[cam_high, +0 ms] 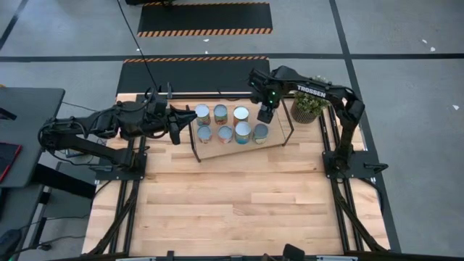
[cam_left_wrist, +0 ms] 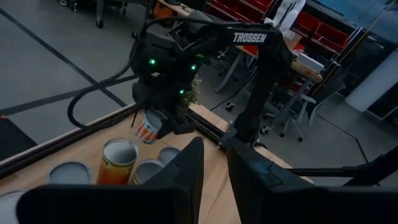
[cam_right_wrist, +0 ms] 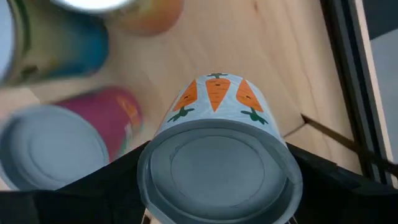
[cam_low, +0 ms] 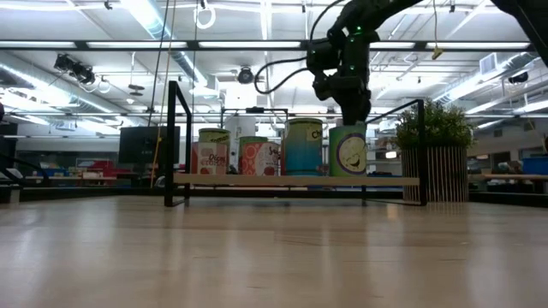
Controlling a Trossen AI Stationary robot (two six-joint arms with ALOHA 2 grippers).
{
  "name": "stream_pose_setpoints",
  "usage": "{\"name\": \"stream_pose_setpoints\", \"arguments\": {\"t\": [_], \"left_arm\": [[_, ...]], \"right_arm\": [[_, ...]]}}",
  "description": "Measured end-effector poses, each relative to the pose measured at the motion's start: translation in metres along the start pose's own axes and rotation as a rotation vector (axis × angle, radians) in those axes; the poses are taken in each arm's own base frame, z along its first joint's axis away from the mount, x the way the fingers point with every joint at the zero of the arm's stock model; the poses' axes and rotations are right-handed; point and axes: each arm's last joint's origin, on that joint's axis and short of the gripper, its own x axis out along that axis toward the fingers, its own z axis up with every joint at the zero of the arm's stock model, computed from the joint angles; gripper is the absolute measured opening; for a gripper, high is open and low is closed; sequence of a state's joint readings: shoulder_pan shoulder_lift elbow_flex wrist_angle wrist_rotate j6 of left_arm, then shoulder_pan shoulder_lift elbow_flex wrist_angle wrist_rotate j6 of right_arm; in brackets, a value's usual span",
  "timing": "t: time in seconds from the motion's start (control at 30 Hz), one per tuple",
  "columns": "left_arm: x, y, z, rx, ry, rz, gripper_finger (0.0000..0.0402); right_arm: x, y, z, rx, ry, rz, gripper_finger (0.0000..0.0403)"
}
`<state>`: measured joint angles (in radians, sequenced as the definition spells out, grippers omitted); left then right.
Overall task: Pick and place cans onto a shelf
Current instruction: Put the canned carrots on the shelf
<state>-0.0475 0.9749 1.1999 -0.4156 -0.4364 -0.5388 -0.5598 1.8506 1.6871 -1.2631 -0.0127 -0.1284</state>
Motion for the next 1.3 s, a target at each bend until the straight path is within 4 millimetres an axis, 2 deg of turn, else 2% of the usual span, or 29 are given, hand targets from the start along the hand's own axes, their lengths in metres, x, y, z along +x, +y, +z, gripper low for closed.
{"name": "stream_pose_setpoints", "arguments": {"t": [0.37,0.7,0.9,1.13,1.3], "left_arm": [[0.0,0.0,0.0,0.0,0.0,0.0,0.0078],[0.0,0.0,0.0,0.0,0.0,0.0,0.0078],[0.0,-0.001,0.0,0.0,0.013,-0.022,0.0078],[0.0,-0.001,-0.001,0.001,0.018,-0.029,0.0078],[0.0,-0.001,-0.001,0.002,0.028,-0.046,0.0078]], "right_arm": [[-0.002,0.004,-0.01,-0.093,0.1,-0.03,0.0313],[-0.033,0.025,-0.021,-0.228,0.045,-0.179,0.0313],[-0.048,0.046,-0.037,-0.292,0.075,-0.129,0.0313],[-0.05,0.079,-0.042,-0.369,0.087,-0.081,0.0313],[-0.051,0.097,-0.052,-0.333,0.155,-0.029,0.0313]]}}
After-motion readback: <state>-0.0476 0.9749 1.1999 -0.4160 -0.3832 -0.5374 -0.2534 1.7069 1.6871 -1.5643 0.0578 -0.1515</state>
